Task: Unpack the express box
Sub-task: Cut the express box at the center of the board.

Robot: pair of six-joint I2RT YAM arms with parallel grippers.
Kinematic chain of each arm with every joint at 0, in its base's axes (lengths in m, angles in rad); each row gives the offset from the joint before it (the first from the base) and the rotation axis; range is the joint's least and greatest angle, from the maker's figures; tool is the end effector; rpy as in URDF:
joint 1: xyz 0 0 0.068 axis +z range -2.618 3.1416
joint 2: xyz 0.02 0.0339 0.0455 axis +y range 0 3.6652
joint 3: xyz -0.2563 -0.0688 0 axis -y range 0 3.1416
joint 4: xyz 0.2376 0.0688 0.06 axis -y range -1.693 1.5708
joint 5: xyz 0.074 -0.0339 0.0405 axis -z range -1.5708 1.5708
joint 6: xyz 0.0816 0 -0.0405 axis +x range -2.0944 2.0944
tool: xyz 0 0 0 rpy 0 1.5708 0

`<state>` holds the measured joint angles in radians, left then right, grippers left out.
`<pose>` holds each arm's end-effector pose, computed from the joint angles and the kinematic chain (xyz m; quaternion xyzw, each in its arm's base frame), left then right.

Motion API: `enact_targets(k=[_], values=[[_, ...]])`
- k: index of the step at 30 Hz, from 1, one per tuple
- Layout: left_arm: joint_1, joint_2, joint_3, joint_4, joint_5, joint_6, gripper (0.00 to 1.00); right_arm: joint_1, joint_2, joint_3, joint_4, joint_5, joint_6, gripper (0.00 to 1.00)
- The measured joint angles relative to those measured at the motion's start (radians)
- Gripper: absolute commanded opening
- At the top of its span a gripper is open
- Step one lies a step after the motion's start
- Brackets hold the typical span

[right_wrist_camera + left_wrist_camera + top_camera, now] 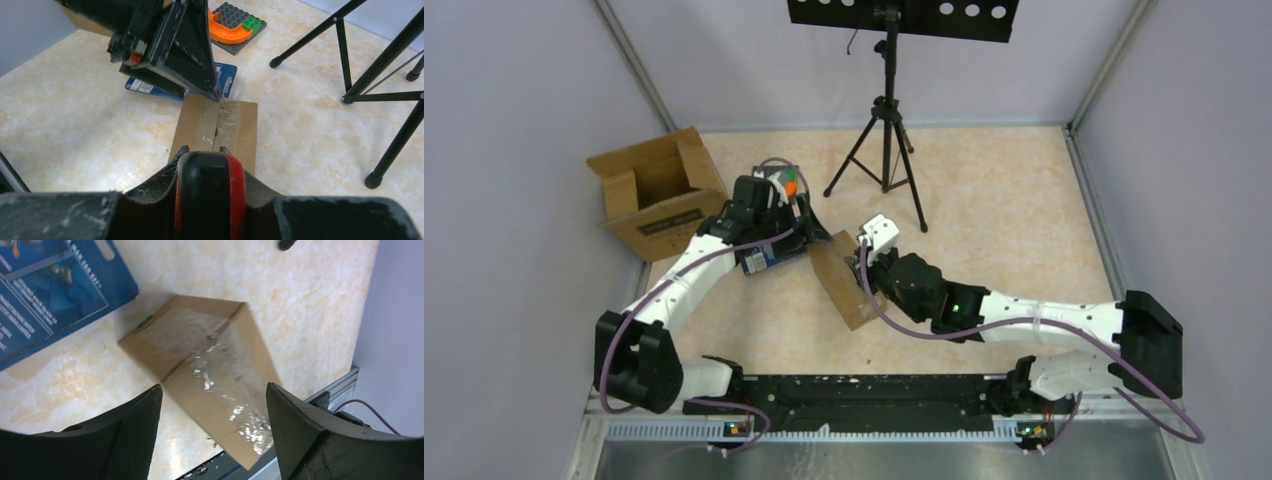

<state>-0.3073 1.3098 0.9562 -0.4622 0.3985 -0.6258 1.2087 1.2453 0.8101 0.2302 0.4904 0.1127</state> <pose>0.2762 -0.1209 0.2265 -0.0725 0.9112 -0.3269 0.2399 0.1499 0.2872 0.2809 -0.2613 0.7222 0.2270 0.5989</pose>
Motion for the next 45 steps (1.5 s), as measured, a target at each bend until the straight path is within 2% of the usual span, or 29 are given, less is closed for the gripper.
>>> enact_targets(k=[5, 9, 13, 18, 22, 45], values=[[0.0, -0.042, 0.07, 0.001, 0.026, 0.002, 0.84, 0.0, 0.032, 0.002, 0.058, 0.002, -0.017, 0.0], [0.001, -0.05, 0.071, 0.084, 0.111, -0.039, 0.85, 0.0, 0.045, 0.002, 0.092, 0.002, -0.027, 0.0], [-0.002, 0.036, 0.068, 0.216, 0.225, -0.12, 0.86, 0.0, 0.05, 0.002, 0.109, 0.002, -0.034, 0.0], [-0.006, 0.122, -0.003, 0.406, 0.292, -0.217, 0.87, 0.0, 0.052, 0.002, 0.114, 0.005, -0.035, 0.0], [-0.008, 0.143, -0.047, 0.484, 0.305, -0.252, 0.86, 0.0, 0.052, 0.002, 0.111, 0.005, -0.034, 0.0], [-0.008, 0.146, -0.143, 0.649, 0.3, -0.24, 0.86, 0.0, 0.031, 0.049, -0.048, 0.031, 0.043, 0.0]])
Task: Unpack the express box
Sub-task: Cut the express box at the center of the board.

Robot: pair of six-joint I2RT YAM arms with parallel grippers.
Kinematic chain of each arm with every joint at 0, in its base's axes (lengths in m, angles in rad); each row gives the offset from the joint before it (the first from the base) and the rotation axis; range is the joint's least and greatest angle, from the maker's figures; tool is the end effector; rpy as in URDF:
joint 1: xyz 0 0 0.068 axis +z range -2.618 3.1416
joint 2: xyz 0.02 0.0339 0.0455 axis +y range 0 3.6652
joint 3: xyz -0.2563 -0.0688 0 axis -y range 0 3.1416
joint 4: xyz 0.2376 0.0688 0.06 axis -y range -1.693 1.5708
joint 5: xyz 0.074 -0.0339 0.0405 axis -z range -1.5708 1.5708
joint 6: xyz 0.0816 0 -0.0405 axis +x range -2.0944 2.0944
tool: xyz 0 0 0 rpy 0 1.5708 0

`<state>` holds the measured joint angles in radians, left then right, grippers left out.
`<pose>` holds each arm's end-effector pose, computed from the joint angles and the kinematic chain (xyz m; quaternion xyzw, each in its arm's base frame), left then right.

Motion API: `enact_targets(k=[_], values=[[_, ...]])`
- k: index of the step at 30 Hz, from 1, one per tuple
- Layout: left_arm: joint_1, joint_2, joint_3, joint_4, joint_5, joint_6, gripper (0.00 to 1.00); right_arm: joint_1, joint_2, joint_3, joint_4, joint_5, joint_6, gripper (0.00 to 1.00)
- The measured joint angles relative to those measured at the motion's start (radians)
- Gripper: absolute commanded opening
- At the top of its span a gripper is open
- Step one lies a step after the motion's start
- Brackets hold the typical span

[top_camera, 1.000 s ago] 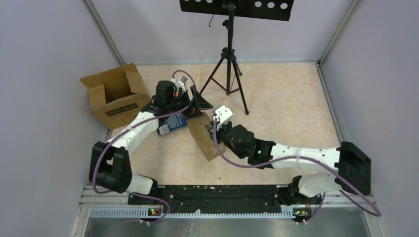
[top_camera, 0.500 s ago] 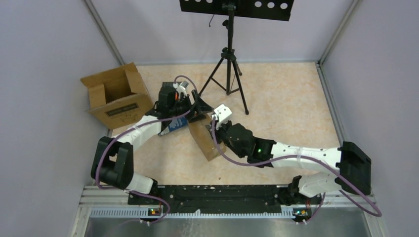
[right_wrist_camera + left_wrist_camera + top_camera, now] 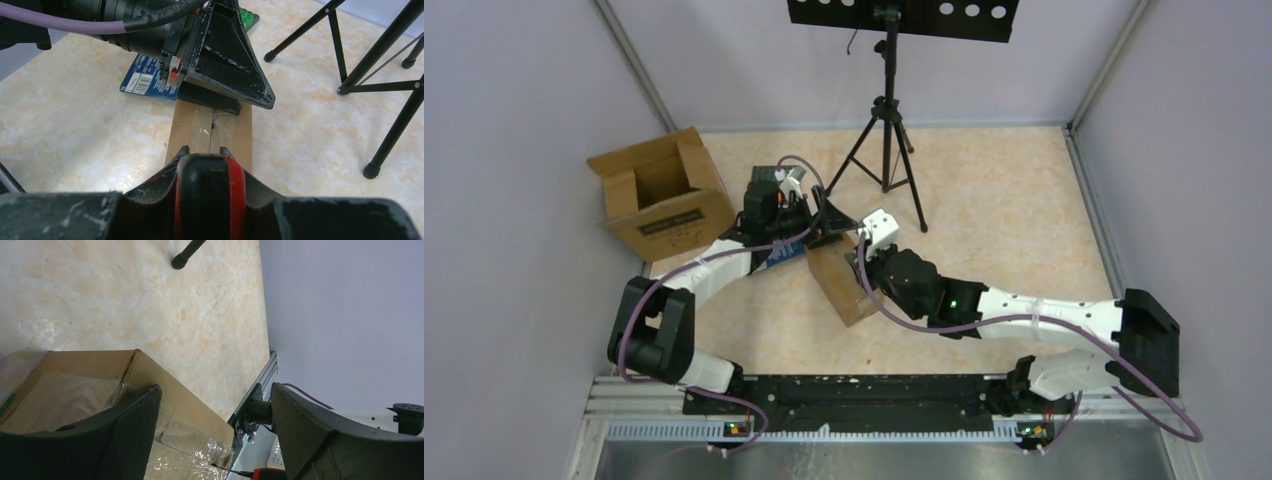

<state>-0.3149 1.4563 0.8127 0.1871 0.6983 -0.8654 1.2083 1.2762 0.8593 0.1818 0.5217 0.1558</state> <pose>0.3064 -0.1550 0.2134 -0.0427 0.8167 -0.5177 0.2512 0.1543 0.2922 0.2837 -0.2429 0.7362 0.2200 0.5921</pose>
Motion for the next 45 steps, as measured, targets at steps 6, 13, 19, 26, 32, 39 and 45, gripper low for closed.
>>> enact_targets(k=[6, 13, 19, 26, 32, 39, 45], values=[[0.005, 0.0, -0.018, 0.037, 0.013, 0.0, 0.86, 0.0, -0.011, 0.0, -0.026, 0.004, 0.027, 0.0], [0.011, 0.0, -0.026, 0.053, 0.021, 0.0, 0.86, 0.002, -0.025, 0.0, -0.058, 0.005, 0.062, 0.0], [0.013, -0.001, -0.034, 0.069, 0.02, -0.001, 0.86, 0.002, -0.035, 0.0, -0.082, 0.014, 0.1, 0.0], [0.015, -0.001, -0.037, 0.077, 0.02, -0.002, 0.86, 0.002, -0.06, 0.0, -0.126, 0.02, 0.146, 0.0], [0.015, 0.0, -0.039, 0.082, 0.021, -0.005, 0.86, 0.002, -0.074, 0.0, -0.156, 0.027, 0.181, 0.0], [0.015, 0.0, -0.041, 0.083, 0.028, -0.009, 0.86, 0.003, -0.108, -0.005, -0.205, 0.026, 0.223, 0.0], [0.023, 0.005, -0.042, 0.108, 0.008, -0.003, 0.86, 0.026, -0.169, -0.043, -0.283, -0.018, 0.272, 0.0]])
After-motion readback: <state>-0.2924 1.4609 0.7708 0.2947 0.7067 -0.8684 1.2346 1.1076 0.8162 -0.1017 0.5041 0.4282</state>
